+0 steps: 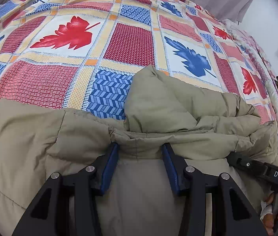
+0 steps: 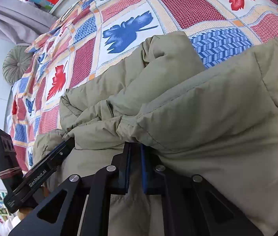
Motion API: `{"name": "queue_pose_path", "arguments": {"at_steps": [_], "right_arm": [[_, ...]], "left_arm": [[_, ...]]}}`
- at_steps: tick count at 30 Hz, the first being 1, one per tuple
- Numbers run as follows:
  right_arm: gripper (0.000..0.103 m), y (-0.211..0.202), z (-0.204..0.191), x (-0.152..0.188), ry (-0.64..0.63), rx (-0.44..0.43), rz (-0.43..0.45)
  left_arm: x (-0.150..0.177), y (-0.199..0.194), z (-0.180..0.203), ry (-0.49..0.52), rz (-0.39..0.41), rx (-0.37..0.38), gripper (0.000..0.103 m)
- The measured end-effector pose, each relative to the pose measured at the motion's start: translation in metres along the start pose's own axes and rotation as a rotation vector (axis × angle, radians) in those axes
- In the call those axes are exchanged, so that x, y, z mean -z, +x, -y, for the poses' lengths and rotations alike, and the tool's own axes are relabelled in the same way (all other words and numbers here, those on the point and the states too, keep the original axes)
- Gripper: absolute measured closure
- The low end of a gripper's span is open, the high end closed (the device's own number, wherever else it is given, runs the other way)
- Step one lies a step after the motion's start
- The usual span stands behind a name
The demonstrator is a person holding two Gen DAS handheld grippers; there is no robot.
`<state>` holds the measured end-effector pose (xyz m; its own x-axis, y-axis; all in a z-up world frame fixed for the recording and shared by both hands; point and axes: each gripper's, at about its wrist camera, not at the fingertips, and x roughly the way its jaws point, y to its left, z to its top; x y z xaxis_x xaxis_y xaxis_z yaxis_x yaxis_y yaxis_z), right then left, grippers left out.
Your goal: Fold large clothes
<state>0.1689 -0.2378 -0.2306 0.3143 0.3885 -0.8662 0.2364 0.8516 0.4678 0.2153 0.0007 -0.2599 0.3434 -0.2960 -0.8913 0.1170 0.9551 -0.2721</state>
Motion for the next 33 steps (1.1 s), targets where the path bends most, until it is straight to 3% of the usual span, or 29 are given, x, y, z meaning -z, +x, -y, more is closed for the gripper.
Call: {"name": "queue_pose_path", "arguments": {"at_steps": [5, 10, 17, 18, 19, 20, 27, 29, 30, 33], "right_arm": [[0.095, -0.031, 0.022, -0.003, 0.02, 0.04, 0.047], [0.09, -0.06, 0.05, 0.002, 0.096, 0.072, 0.085], [0.09, -0.085, 0.046, 0.023, 0.134, 0.075, 0.065], [0.089, -0.087, 0.044, 0.027, 0.138, 0.07, 0.058], [0.089, -0.089, 0.041, 0.032, 0.145, 0.067, 0.051], [0.087, -0.09, 0.039, 0.036, 0.15, 0.062, 0.045], [0.08, -0.093, 0.013, 0.065, 0.152, 0.048, 0.007], [0.077, -0.091, 0.006, 0.071, 0.156, 0.042, -0.004], [0.075, -0.089, 0.003, 0.074, 0.158, 0.038, -0.01], [0.068, -0.084, -0.007, 0.082, 0.156, 0.034, -0.027]], "left_arm": [[-0.002, -0.021, -0.012, -0.002, 0.008, 0.011, 0.054], [0.003, -0.052, -0.04, -0.043, 0.028, -0.073, 0.054], [0.025, -0.088, -0.066, -0.051, -0.022, -0.147, 0.054], [0.029, -0.092, -0.068, -0.049, -0.03, -0.156, 0.048], [0.032, -0.096, -0.07, -0.053, -0.036, -0.156, 0.031], [0.035, -0.101, -0.072, -0.065, -0.035, -0.16, 0.024], [0.051, -0.12, -0.085, -0.119, -0.066, -0.146, 0.023], [0.055, -0.122, -0.088, -0.12, -0.079, -0.159, 0.015], [0.057, -0.123, -0.088, -0.117, -0.085, -0.164, 0.0], [0.06, -0.13, -0.089, -0.101, -0.083, -0.163, 0.0]]}}
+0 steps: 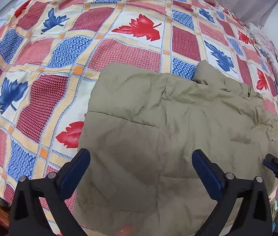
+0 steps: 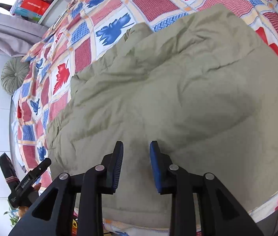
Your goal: Fold large clothes
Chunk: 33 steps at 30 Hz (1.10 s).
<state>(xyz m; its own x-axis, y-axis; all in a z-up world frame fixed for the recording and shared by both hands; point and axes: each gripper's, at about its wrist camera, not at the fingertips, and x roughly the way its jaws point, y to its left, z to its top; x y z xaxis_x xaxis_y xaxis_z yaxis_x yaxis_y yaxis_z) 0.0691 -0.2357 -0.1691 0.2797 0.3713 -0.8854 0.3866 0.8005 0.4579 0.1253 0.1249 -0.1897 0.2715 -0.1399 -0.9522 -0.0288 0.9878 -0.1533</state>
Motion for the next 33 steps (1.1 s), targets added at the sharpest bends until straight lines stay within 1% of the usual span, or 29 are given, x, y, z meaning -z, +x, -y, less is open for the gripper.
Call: {"name": "queue_pose_path", "arguments": {"at_steps": [4, 6, 9, 10, 13, 16, 19, 21, 22, 24, 27, 29, 30, 31, 33], "right_arm": [[0.06, 0.007, -0.01, 0.011, -0.004, 0.003, -0.025], [0.052, 0.009, -0.016, 0.017, -0.012, 0.008, -0.032], [0.044, 0.012, -0.025, 0.024, -0.032, 0.016, -0.037], [0.043, 0.013, -0.029, 0.026, -0.042, 0.021, -0.041], [0.042, 0.015, -0.037, 0.03, -0.072, 0.032, -0.049], [0.042, 0.018, -0.044, 0.034, -0.095, 0.04, -0.059], [0.042, 0.021, -0.046, 0.034, -0.102, 0.039, -0.068], [0.042, 0.023, -0.046, 0.035, -0.104, 0.041, -0.073], [0.042, 0.025, -0.044, 0.035, -0.105, 0.043, -0.077], [0.042, 0.028, -0.042, 0.035, -0.103, 0.046, -0.085], [0.042, 0.033, -0.04, 0.037, -0.1, 0.048, -0.091], [0.041, 0.035, -0.039, 0.038, -0.102, 0.047, -0.092], [0.04, 0.036, -0.038, 0.038, -0.102, 0.044, -0.093], [0.04, 0.037, -0.037, 0.039, -0.1, 0.041, -0.093], [0.04, 0.039, -0.035, 0.04, -0.094, 0.038, -0.093]], "left_arm": [[0.003, -0.003, -0.002, 0.032, -0.007, -0.001, 0.0], [0.005, -0.002, -0.005, 0.042, -0.011, -0.013, 0.0], [0.007, 0.003, -0.012, 0.052, -0.018, -0.023, 0.0], [0.008, 0.005, -0.015, 0.052, -0.026, -0.026, 0.0], [0.011, 0.012, -0.022, 0.053, -0.056, 0.0, 0.0], [0.015, 0.015, -0.029, 0.044, -0.069, 0.016, 0.0], [0.017, 0.016, -0.041, 0.024, -0.067, 0.046, 0.0], [0.015, 0.017, -0.054, -0.007, -0.074, 0.093, 0.0], [0.013, 0.02, -0.062, -0.029, -0.087, 0.142, 0.0], [0.011, 0.03, -0.078, -0.072, -0.136, 0.284, 0.0], [0.012, 0.051, -0.095, -0.109, -0.213, 0.439, 0.0], [0.013, 0.067, -0.098, -0.115, -0.261, 0.521, 0.0], [0.013, 0.075, -0.098, -0.118, -0.285, 0.55, 0.0], [0.012, 0.084, -0.096, -0.134, -0.297, 0.588, 0.0], [0.009, 0.094, -0.086, -0.12, -0.317, 0.64, 0.0]]}}
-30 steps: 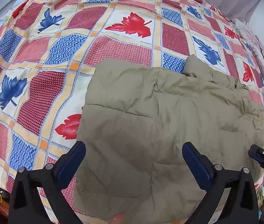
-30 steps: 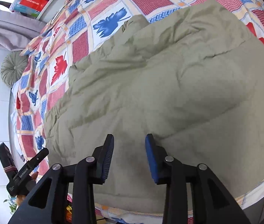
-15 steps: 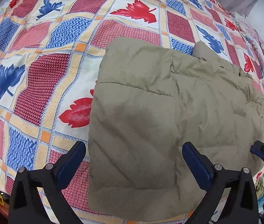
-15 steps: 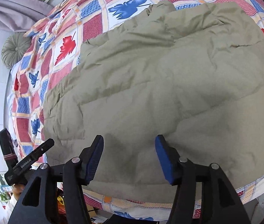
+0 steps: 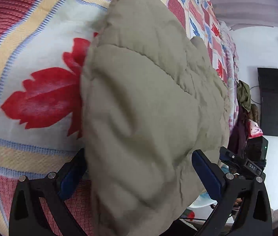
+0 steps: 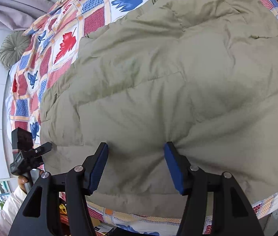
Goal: Fold large clothes
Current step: 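Grasp the jacket bundle with both tools and lift it up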
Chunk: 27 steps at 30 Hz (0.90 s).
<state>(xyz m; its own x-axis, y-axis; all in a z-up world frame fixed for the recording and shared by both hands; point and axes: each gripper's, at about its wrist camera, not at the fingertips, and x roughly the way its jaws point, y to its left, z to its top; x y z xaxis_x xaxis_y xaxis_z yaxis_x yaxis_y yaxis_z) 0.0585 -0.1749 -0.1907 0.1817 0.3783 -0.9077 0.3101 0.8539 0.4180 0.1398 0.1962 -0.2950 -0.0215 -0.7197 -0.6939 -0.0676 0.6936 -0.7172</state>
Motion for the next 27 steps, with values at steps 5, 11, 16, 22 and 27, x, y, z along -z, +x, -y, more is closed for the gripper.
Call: {"name": "queue_pose_path", "arguments": {"at_steps": [5, 11, 16, 22, 27], "right_arm": [[0.04, 0.003, 0.0, 0.0, 0.002, 0.01, -0.007], [0.043, -0.02, -0.013, -0.01, -0.097, 0.01, 0.041], [0.084, -0.023, -0.007, -0.025, -0.151, 0.095, 0.141], [0.089, 0.01, 0.015, -0.055, -0.127, 0.095, 0.177], [0.093, 0.028, 0.027, -0.072, -0.078, 0.04, 0.169]], "left_arm": [[-0.012, 0.028, 0.023, 0.049, -0.048, 0.064, 0.0], [-0.013, 0.028, 0.044, 0.109, -0.076, 0.037, 0.067], [-0.004, 0.008, 0.073, 0.126, -0.038, 0.033, 0.075], [0.009, -0.017, 0.149, 0.214, -0.003, 0.013, 0.075], [0.019, -0.01, 0.232, 0.302, 0.008, -0.014, 0.075]]}}
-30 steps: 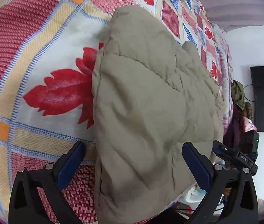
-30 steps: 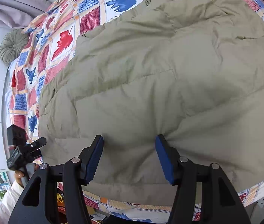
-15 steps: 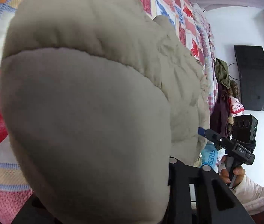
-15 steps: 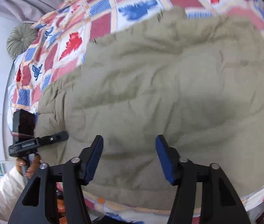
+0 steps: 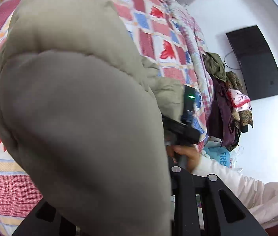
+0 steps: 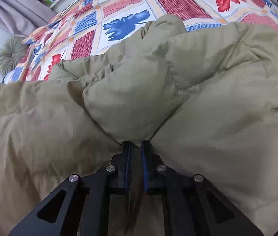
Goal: Fold large clothes
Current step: 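Grasp the jacket bundle with both tools and lift it up, then lower the lifted jacket bundle onto the bed with both tools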
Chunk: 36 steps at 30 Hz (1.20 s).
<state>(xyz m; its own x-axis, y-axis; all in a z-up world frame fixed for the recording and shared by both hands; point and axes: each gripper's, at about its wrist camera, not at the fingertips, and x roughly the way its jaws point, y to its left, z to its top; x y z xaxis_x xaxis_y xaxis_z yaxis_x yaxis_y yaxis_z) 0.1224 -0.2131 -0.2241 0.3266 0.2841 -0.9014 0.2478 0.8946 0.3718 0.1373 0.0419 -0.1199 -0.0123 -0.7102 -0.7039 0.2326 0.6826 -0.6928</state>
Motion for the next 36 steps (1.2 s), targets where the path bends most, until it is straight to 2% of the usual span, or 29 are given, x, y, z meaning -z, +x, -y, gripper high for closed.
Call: {"name": "queue_pose_path", "arguments": {"at_steps": [6, 10, 12, 14, 15, 16, 17, 19, 24, 27, 31, 32, 33, 34, 35, 36], "right_arm": [[0.098, 0.015, 0.021, -0.007, 0.075, -0.098, -0.036], [0.099, 0.017, 0.04, -0.012, 0.162, -0.219, -0.081], [0.099, 0.005, 0.051, -0.015, 0.186, -0.259, -0.093], [0.098, -0.017, 0.065, -0.015, 0.196, -0.275, -0.058], [0.094, -0.031, 0.075, -0.013, 0.206, -0.281, -0.035], [0.094, -0.046, 0.086, -0.01, 0.219, -0.279, -0.008], [0.094, -0.058, 0.096, -0.007, 0.231, -0.275, 0.013], [0.094, -0.082, 0.119, 0.004, 0.267, -0.256, 0.051], [0.094, -0.126, 0.173, 0.035, 0.371, -0.201, 0.106], [0.094, -0.141, 0.193, 0.055, 0.435, -0.179, 0.121], [0.092, -0.165, 0.202, 0.083, 0.493, -0.166, 0.133], [0.085, -0.175, 0.199, 0.087, 0.493, -0.178, 0.147], [0.064, -0.186, 0.2, 0.094, 0.484, -0.198, 0.168], [0.049, -0.197, 0.197, 0.099, 0.465, -0.218, 0.189], [0.029, -0.208, 0.193, 0.105, 0.44, -0.229, 0.212], [0.028, -0.218, 0.186, 0.109, 0.415, -0.248, 0.227]], "left_arm": [[-0.018, 0.042, 0.084, 0.063, -0.042, -0.052, 0.075], [-0.029, 0.074, 0.117, 0.105, -0.069, -0.101, 0.073], [-0.036, 0.085, 0.128, 0.109, -0.08, -0.107, 0.071], [-0.041, 0.097, 0.14, 0.13, -0.096, -0.1, 0.058], [-0.042, 0.1, 0.143, 0.132, -0.103, -0.077, 0.039], [-0.046, 0.109, 0.149, 0.13, -0.112, -0.056, 0.028], [-0.049, 0.119, 0.155, 0.133, -0.131, -0.035, 0.026], [-0.055, 0.138, 0.162, 0.138, -0.171, 0.014, 0.026], [-0.065, 0.195, 0.162, 0.12, -0.26, 0.215, 0.026], [-0.066, 0.229, 0.149, 0.113, -0.274, 0.203, 0.026], [-0.072, 0.262, 0.151, 0.108, -0.271, 0.129, 0.026], [-0.073, 0.264, 0.155, 0.119, -0.267, 0.108, 0.026], [-0.071, 0.266, 0.157, 0.134, -0.265, 0.091, 0.026], [-0.07, 0.273, 0.159, 0.148, -0.265, 0.077, 0.026], [-0.069, 0.277, 0.161, 0.163, -0.263, 0.061, 0.026], [-0.068, 0.28, 0.164, 0.177, -0.26, 0.047, 0.026]]}}
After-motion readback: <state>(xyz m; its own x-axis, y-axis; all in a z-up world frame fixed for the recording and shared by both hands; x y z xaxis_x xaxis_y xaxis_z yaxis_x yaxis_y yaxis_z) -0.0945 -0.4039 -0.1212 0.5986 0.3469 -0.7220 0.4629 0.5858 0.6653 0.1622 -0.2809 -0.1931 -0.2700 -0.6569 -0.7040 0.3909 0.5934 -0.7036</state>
